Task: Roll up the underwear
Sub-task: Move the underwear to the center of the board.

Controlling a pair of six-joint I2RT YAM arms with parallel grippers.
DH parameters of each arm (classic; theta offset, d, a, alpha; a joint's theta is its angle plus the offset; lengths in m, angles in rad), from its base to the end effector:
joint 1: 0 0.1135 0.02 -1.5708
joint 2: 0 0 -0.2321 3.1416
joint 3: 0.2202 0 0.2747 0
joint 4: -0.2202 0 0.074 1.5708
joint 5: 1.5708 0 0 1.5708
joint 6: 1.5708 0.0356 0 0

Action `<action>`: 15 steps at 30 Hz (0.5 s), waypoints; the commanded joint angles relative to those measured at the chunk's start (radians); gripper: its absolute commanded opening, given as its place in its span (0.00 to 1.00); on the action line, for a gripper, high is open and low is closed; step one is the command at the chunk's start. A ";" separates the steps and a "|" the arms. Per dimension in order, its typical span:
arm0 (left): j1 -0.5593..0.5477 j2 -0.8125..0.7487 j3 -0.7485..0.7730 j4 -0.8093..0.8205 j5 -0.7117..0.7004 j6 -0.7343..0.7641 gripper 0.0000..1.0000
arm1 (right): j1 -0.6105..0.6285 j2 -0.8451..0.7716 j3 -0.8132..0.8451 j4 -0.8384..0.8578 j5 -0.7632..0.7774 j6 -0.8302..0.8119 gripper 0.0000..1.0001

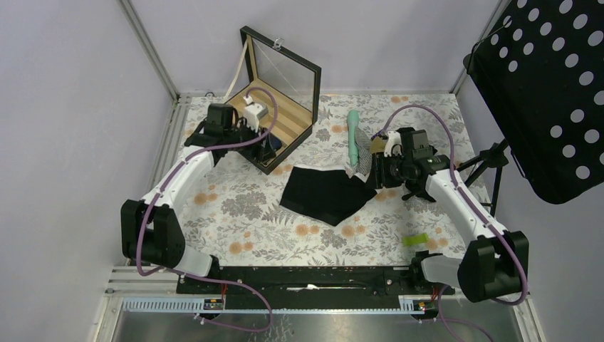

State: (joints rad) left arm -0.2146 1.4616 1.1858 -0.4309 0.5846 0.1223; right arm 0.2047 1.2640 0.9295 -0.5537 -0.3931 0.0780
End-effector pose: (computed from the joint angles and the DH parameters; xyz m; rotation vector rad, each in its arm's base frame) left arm 0.3357 -0.0933 0.2616 0.6734 2.1290 -0.7119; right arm 0.2814 0.0723 0.2205 -0.3286 2.4384 0.6066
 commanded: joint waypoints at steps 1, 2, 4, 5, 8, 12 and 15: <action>-0.034 -0.110 -0.091 -0.130 0.120 0.409 0.60 | 0.044 -0.085 0.040 -0.005 -0.209 -0.319 0.47; -0.049 -0.148 -0.142 -0.139 0.124 0.508 0.60 | 0.058 -0.111 0.019 -0.007 -0.228 -0.410 0.47; -0.091 -0.216 -0.233 -0.147 0.113 0.687 0.61 | 0.083 -0.166 -0.036 -0.002 -0.267 -0.575 0.48; -0.116 -0.239 -0.268 -0.150 0.093 0.755 0.61 | 0.098 -0.190 -0.061 0.004 -0.265 -0.632 0.48; -0.192 -0.240 -0.313 -0.163 0.026 0.894 0.61 | 0.124 -0.220 -0.102 0.040 -0.250 -0.691 0.49; -0.222 -0.190 -0.304 -0.187 -0.011 1.044 0.60 | 0.147 -0.199 -0.088 0.023 -0.264 -0.711 0.47; -0.238 -0.161 -0.317 -0.187 -0.026 1.196 0.61 | 0.200 -0.217 -0.139 0.051 -0.231 -0.765 0.46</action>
State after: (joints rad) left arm -0.4385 1.2739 0.8753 -0.6205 0.5900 1.0370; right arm 0.3458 1.0630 0.8341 -0.5377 -0.6212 -0.5644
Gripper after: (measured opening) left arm 0.604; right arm 0.469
